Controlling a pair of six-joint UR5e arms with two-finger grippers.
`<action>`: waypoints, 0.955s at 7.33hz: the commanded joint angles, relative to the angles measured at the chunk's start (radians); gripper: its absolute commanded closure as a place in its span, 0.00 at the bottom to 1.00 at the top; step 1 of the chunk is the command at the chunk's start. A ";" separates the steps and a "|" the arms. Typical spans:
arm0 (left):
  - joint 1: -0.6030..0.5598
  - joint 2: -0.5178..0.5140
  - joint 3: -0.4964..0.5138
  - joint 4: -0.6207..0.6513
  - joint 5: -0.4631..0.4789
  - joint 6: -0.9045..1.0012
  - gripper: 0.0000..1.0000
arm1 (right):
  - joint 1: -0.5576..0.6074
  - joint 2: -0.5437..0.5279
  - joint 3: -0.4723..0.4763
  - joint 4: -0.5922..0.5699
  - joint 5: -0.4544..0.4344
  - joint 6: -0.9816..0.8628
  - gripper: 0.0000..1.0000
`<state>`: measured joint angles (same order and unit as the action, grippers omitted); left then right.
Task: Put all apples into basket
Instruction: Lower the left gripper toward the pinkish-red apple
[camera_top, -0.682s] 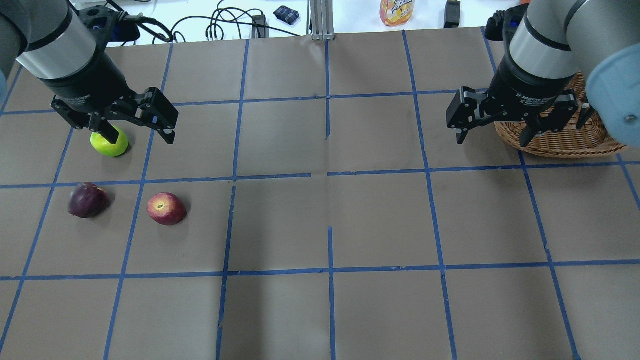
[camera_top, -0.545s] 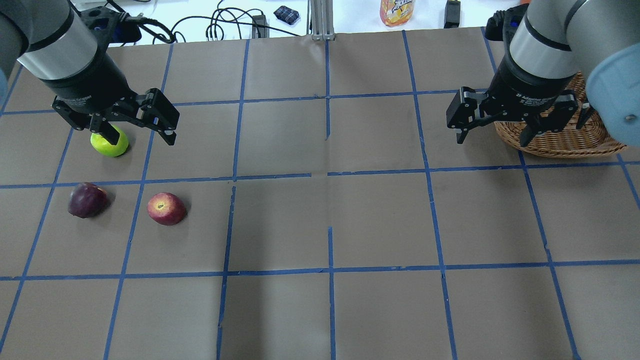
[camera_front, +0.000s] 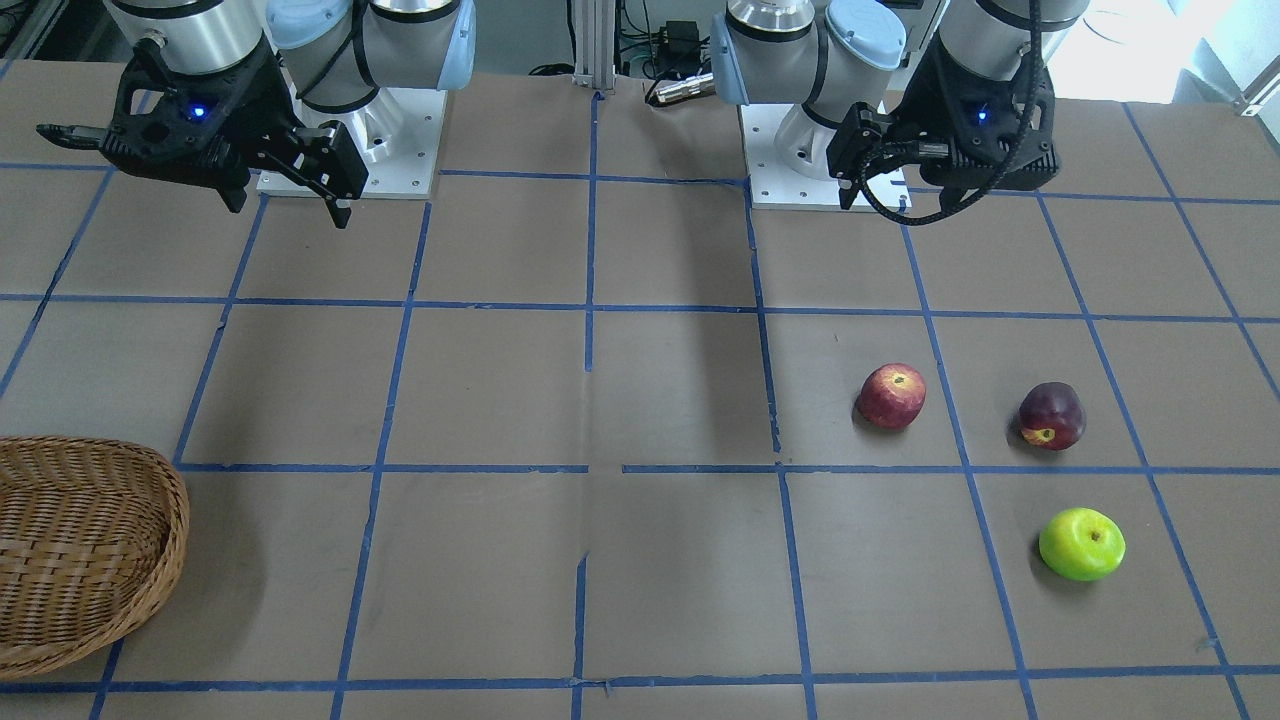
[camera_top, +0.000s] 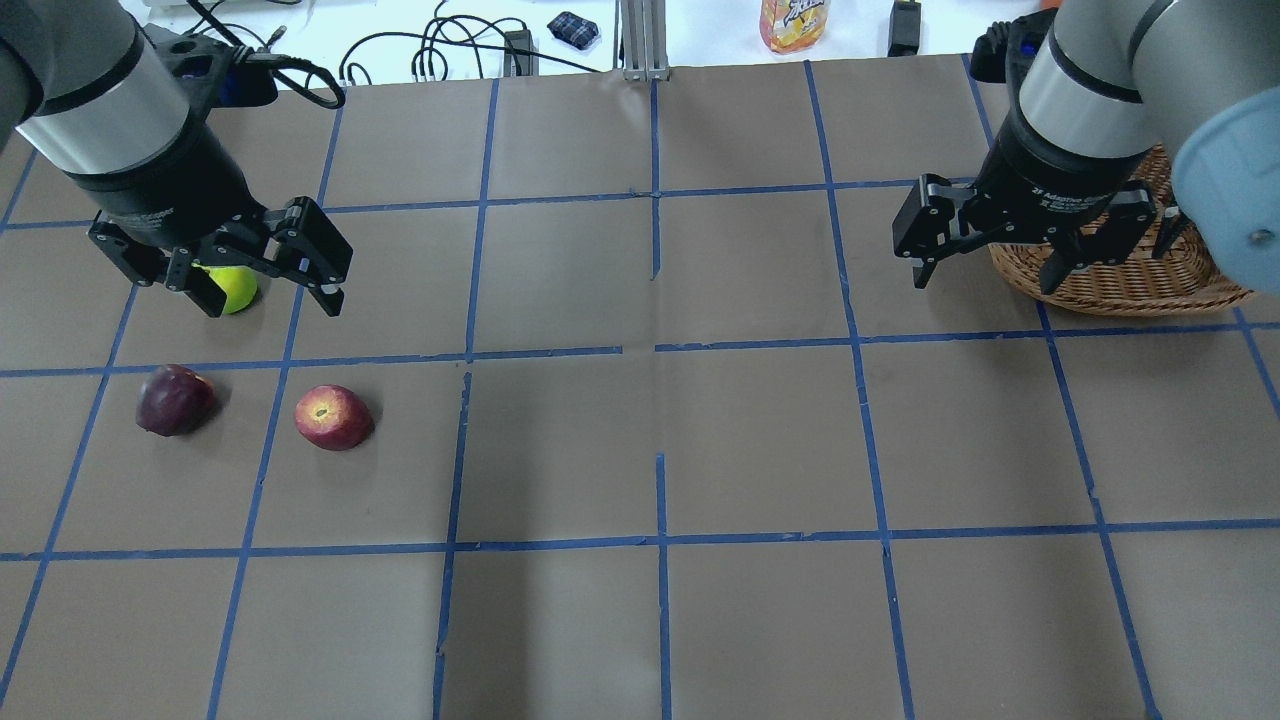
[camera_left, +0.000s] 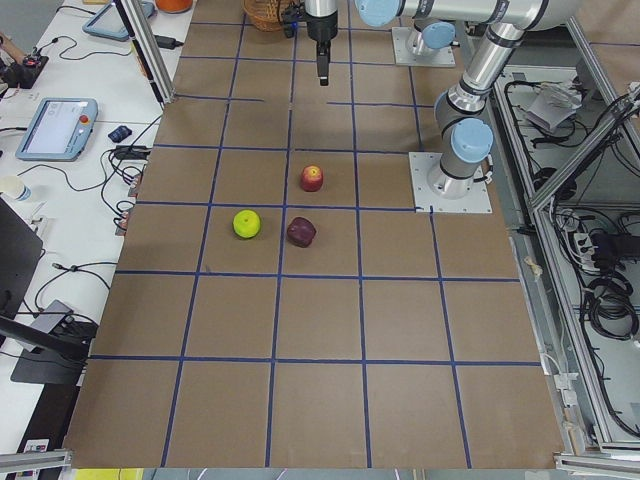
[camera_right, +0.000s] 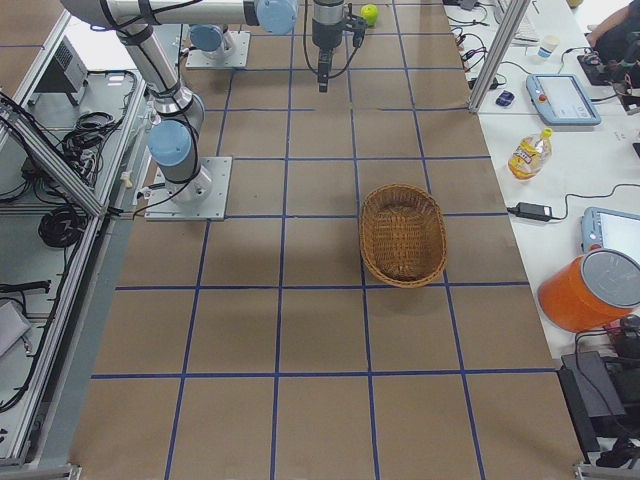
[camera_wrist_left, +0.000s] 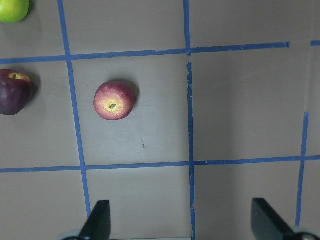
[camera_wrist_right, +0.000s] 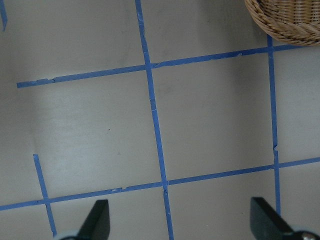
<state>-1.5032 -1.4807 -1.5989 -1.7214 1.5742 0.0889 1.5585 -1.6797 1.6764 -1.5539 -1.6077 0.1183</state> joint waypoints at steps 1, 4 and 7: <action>0.000 -0.009 0.032 -0.001 -0.019 -0.008 0.00 | 0.000 0.000 0.005 0.000 0.000 0.000 0.00; 0.001 -0.015 0.043 -0.004 -0.019 -0.009 0.00 | 0.000 -0.002 0.042 -0.002 -0.001 0.001 0.00; 0.018 -0.015 0.037 -0.007 -0.034 0.008 0.00 | 0.000 -0.003 0.042 -0.002 0.000 0.001 0.00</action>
<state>-1.4955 -1.4946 -1.5631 -1.7264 1.5473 0.0870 1.5585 -1.6824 1.7173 -1.5551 -1.6088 0.1196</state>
